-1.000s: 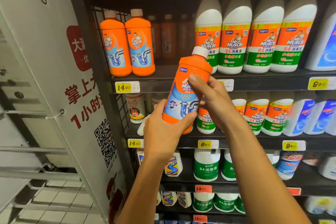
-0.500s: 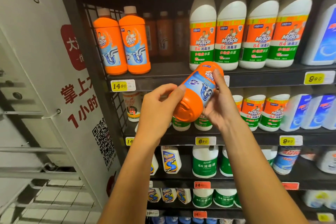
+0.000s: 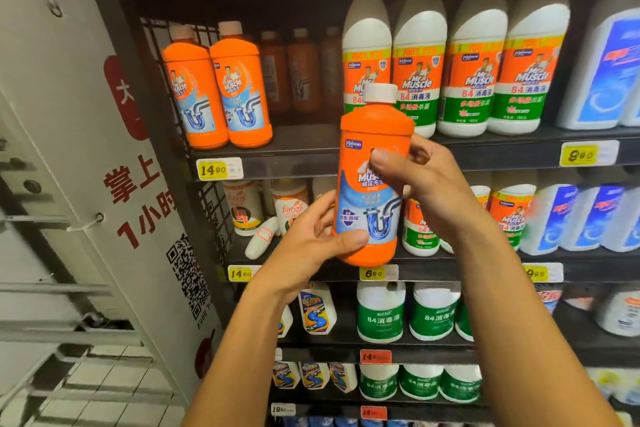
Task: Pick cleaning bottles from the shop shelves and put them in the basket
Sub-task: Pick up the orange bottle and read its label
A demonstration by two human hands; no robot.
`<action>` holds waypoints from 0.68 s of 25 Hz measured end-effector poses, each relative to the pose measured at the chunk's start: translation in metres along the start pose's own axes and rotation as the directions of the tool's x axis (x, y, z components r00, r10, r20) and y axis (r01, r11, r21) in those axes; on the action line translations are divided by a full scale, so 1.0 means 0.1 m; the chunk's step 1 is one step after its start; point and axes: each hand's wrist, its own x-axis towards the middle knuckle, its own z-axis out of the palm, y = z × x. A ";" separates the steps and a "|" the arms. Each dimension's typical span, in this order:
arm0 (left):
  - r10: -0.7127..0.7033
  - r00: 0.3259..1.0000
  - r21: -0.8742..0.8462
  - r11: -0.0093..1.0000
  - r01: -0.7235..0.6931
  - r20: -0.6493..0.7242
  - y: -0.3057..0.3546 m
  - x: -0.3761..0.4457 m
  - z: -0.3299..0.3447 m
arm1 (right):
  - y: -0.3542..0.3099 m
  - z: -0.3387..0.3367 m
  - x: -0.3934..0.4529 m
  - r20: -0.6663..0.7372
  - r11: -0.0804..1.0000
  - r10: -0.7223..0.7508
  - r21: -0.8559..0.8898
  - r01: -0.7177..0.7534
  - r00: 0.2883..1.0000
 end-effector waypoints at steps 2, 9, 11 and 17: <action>-0.004 0.999 0.018 1.000 0.004 -0.036 -0.03 0.02 0.00 | 0.02 0.00 -0.01 0.032 1.000 0.011 0.006 -0.011 0.999; -0.079 0.980 0.187 0.976 0.114 -0.183 -0.48 -0.27 -0.07 | 0.46 0.12 -0.26 0.299 0.996 0.089 -0.028 -0.084 0.950; -0.106 0.962 0.212 0.964 0.162 -0.250 -0.67 -0.59 -0.15 | 0.71 0.33 -0.39 0.390 0.991 0.134 -0.048 -0.125 0.911; -0.473 0.789 0.066 0.841 0.537 -0.392 -1.43 -2.08 -0.57 | 1.68 1.37 -1.13 0.660 0.950 0.309 -0.187 -0.248 0.685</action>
